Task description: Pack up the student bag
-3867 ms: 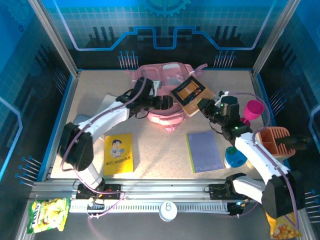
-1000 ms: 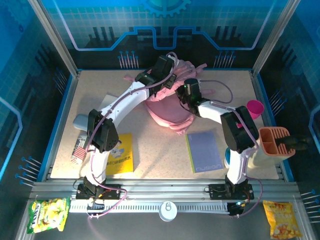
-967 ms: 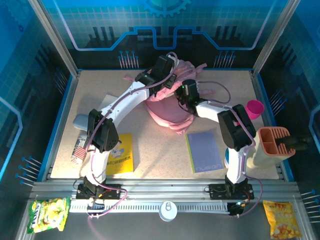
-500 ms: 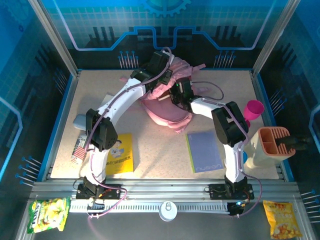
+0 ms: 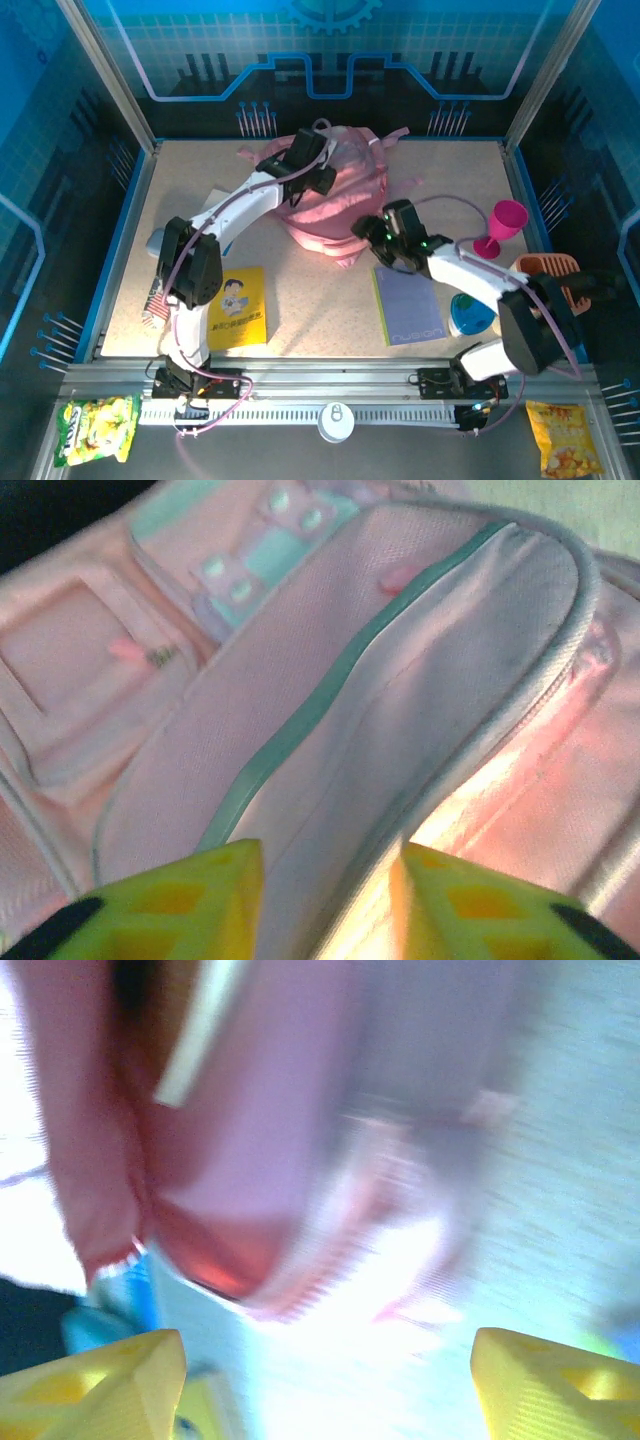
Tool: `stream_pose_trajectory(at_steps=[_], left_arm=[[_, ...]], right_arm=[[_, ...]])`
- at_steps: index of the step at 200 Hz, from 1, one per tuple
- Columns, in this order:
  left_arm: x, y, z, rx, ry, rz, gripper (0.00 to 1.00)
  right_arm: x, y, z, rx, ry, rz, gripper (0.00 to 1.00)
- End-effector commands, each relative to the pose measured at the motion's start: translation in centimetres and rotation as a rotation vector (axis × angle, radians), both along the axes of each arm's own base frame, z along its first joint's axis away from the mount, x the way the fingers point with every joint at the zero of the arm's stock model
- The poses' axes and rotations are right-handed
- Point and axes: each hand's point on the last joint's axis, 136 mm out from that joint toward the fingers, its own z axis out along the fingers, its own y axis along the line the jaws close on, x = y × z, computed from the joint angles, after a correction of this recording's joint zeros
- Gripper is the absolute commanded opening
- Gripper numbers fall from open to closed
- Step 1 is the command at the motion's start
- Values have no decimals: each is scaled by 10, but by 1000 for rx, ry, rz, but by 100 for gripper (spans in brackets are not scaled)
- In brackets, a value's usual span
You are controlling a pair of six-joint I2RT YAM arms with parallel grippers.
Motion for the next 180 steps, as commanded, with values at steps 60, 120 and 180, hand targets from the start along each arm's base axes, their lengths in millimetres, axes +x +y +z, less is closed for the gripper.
stream_pose_trajectory(at_steps=[60,120,180], left_arm=[[-77,20,3,-401,186,220,89],[-136,12,-35,-546,432,254,95],[-181,-25,-66,-626,595,269,94]], right_arm=[[-76,-75,-36,-458,196,76,84],[-71,-47,-62,-325,232,68,81],[-68,-31,-88,-170,299,-73,76]])
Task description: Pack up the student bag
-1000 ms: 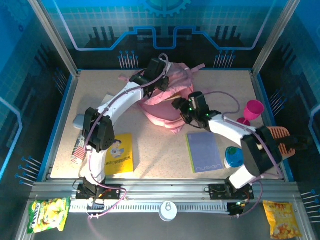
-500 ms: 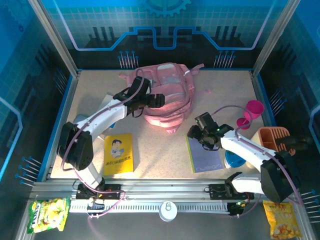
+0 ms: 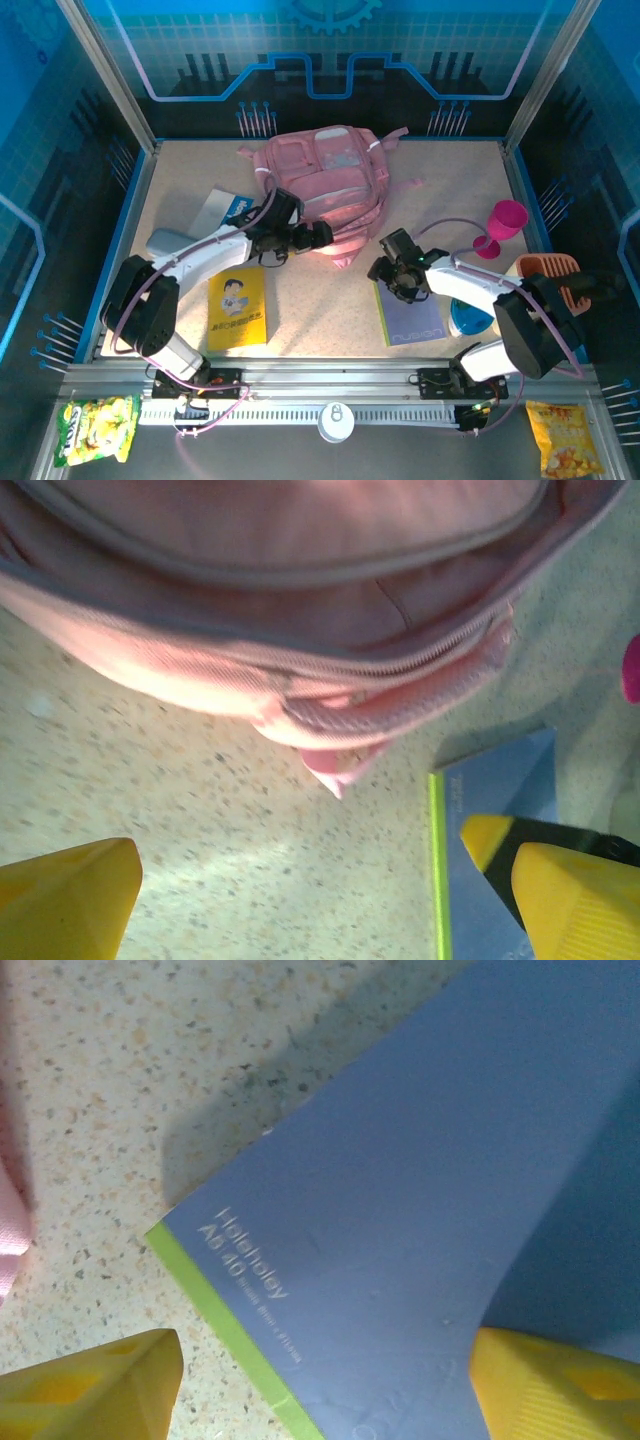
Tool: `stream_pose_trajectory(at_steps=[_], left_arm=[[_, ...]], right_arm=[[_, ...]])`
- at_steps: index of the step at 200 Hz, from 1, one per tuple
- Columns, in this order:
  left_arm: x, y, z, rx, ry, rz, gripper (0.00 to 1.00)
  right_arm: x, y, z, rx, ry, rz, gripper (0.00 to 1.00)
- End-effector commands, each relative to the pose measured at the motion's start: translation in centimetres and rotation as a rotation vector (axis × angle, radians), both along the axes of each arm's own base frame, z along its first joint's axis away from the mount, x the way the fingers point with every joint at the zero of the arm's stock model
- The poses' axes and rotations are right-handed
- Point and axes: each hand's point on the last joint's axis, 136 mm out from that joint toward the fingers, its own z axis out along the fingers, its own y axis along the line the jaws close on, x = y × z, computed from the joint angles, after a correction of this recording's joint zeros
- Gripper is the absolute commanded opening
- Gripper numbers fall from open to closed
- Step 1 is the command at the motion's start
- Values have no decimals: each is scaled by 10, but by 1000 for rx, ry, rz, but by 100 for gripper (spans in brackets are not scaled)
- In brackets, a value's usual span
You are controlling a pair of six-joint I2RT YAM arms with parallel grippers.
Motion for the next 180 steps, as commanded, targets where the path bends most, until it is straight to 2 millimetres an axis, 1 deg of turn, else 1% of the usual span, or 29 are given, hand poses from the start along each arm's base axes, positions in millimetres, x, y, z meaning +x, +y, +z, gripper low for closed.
stream_pose_trajectory(at_steps=[1,23,37,52,65,83,92,114,132,153,165,180], left_arm=[[-20,-23,2,-107,56,10,94],[-32,-38,-8,-135,93,7,90],[-38,-46,-14,-143,120,8,86],[-44,-56,-20,-159,146,0,82],[-49,-66,-25,-167,165,-15,79],[-54,-73,-33,-150,193,-30,72],[-55,-77,-36,-145,206,-37,71],[-60,-90,-45,-138,239,-68,67],[-62,-97,-51,-134,263,-84,66],[-62,-104,-57,-135,286,-95,64],[-64,-107,-61,-135,301,-101,62],[-65,-110,-65,-140,319,-103,55]], right_arm=[[-2,14,-12,102,20,-91,76],[8,27,-11,165,2,-95,75],[16,32,-1,178,-23,-72,74],[23,30,12,154,-60,-49,73],[26,21,24,108,-91,-27,73],[25,2,30,33,-110,9,71],[21,-8,29,-5,-100,19,70],[11,-37,27,-131,-78,20,70],[4,-56,22,-164,-62,1,72],[-3,-63,13,-137,-32,-3,72],[-5,-60,11,-124,-24,19,72],[-10,-56,6,-110,0,28,72]])
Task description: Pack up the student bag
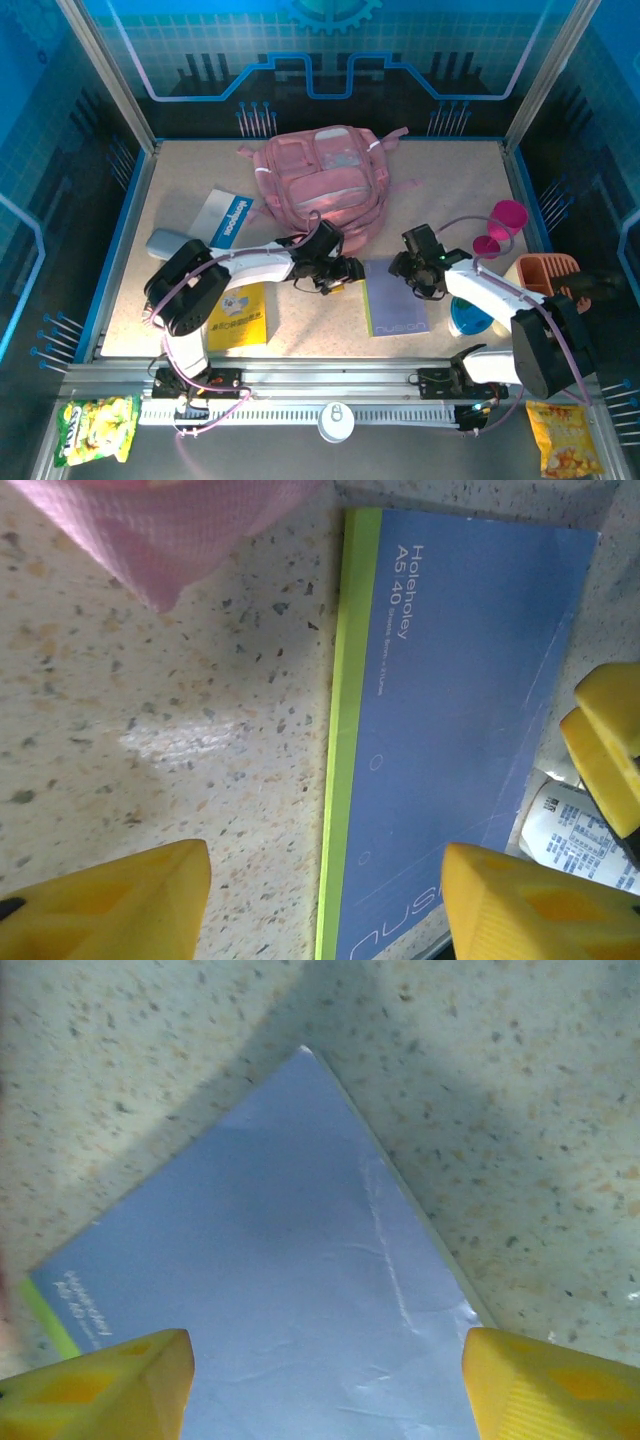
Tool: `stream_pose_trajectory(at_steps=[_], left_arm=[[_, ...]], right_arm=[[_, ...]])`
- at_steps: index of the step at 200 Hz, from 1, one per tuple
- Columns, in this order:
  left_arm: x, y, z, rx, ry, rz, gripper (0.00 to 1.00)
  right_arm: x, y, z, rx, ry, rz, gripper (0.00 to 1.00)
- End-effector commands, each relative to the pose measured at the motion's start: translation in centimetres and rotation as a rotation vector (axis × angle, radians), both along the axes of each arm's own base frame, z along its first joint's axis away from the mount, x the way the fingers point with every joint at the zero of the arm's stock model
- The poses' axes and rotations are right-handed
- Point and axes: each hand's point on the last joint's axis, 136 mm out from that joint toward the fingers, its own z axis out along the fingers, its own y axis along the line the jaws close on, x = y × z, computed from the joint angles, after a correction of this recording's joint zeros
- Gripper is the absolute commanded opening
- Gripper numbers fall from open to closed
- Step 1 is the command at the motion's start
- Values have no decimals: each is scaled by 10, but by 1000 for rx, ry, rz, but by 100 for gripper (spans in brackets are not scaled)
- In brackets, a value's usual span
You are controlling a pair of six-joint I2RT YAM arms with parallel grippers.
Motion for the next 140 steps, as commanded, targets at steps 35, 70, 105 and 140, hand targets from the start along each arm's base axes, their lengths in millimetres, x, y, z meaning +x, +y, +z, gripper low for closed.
stream_pose_trajectory(at_steps=[35,70,105,140], left_arm=[[-5,-15,-11,-30,75,-13,51],[-7,-20,-15,-43,94,-25,50],[-7,-20,-20,-61,112,-17,48],[-8,-23,-21,-79,122,-23,47]], right_arm=[[-28,4,-20,2,103,37,72],[-40,20,-25,60,129,41,71],[-45,28,-27,111,134,31,70],[-45,27,-27,104,134,33,70]])
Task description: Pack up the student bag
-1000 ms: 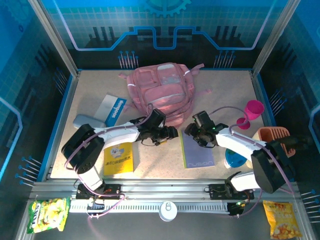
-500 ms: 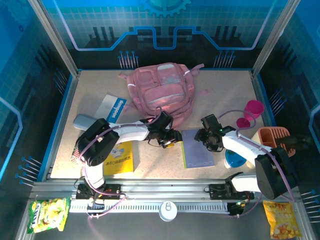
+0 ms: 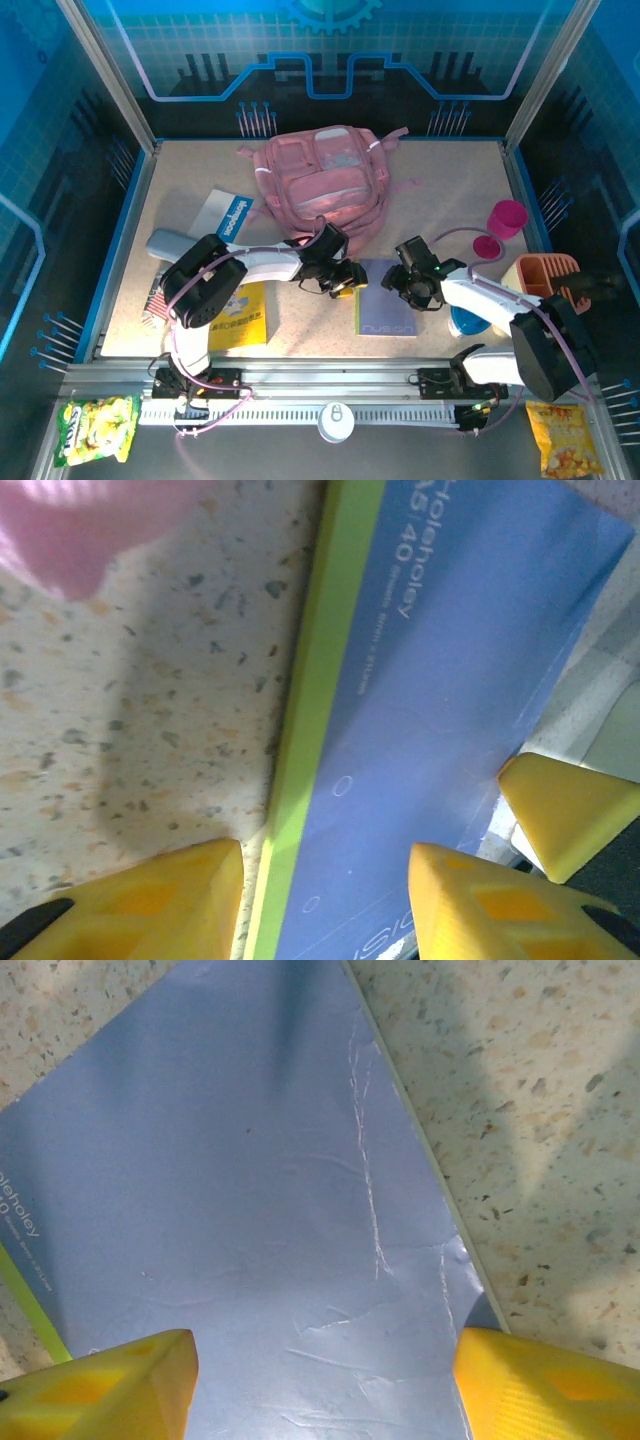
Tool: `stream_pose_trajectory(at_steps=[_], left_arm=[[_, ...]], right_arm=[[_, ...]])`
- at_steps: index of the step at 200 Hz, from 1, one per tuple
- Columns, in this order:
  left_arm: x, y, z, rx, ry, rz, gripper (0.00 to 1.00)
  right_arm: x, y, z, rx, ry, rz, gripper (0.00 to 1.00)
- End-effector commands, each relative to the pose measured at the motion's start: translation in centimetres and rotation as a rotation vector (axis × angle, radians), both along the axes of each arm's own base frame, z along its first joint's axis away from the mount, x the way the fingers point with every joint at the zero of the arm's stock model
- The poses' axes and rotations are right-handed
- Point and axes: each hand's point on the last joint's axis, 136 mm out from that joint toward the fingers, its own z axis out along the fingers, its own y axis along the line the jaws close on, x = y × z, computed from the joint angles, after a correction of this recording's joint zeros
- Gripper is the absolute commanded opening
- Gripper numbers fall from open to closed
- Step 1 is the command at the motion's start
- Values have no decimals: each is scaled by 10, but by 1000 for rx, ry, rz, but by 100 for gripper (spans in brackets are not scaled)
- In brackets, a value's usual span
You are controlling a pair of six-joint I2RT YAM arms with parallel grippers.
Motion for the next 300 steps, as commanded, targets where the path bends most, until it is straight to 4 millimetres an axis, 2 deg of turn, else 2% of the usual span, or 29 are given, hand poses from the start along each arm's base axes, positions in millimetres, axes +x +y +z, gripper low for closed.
stream_pose_trajectory(at_steps=[1,51,78,113,161,190,207,225,246,271,300], left_arm=[[-5,-8,-3,-31,36,-12,47],[-6,-19,2,-101,34,-47,49],[-3,-32,26,-199,-35,-91,49],[-4,-37,60,-289,-147,-126,44],[-11,-42,78,-320,-175,-202,35],[-11,-45,71,-310,-157,-231,35],[-15,-50,70,-326,-144,-287,36],[-14,-48,65,-284,-160,-331,35],[-9,-42,56,-241,-170,-350,37],[0,-36,48,-223,-169,-321,37],[7,-33,49,-209,-204,-306,37]], right_arm=[[-17,1,-10,14,65,0,70],[-25,-1,-17,12,92,-5,70],[-29,-4,-20,-1,107,-10,70],[-30,-13,-21,-26,116,-27,70],[-28,-19,-16,-36,99,-28,67],[-27,-19,-16,-29,87,-29,63],[-27,-19,-18,-27,89,-29,56],[-28,-19,-22,-29,99,-26,50],[-26,-19,-25,-30,103,-19,48],[-16,-7,-26,13,78,9,47],[1,7,-23,55,39,49,47]])
